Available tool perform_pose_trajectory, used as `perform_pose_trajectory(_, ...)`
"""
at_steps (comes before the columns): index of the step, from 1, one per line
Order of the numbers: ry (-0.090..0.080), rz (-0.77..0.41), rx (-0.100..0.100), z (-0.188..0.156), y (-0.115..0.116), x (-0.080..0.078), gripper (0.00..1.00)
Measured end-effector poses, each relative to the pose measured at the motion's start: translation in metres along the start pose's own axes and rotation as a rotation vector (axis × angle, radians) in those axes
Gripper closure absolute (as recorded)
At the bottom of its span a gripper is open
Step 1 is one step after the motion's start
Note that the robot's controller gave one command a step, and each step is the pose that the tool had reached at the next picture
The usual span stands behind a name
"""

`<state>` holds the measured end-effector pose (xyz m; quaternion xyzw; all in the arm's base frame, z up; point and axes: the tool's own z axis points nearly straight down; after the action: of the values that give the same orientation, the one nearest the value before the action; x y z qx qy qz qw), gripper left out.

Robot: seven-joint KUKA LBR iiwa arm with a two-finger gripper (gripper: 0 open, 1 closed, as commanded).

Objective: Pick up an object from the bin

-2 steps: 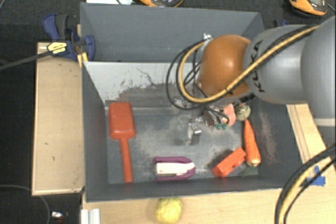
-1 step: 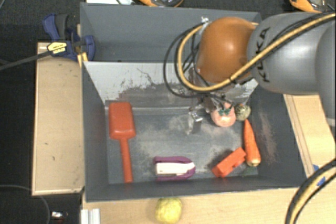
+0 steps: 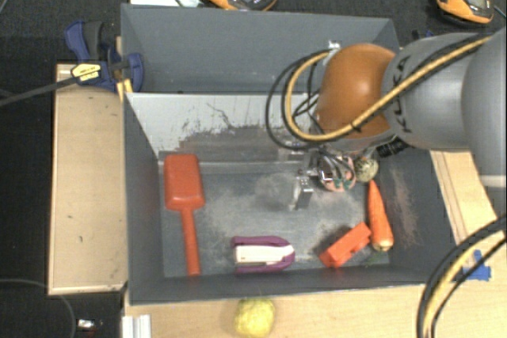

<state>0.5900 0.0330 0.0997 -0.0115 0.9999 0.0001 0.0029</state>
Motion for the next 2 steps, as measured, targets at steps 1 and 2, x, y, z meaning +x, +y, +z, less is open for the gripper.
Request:
perform_pose_trajectory(1,-0.016,-0.116,-0.003,0.025,-0.123,0.011,0.00)
perform_pose_trajectory(2,-0.008,0.063,-0.004,0.029,0.025,0.019,1.00)
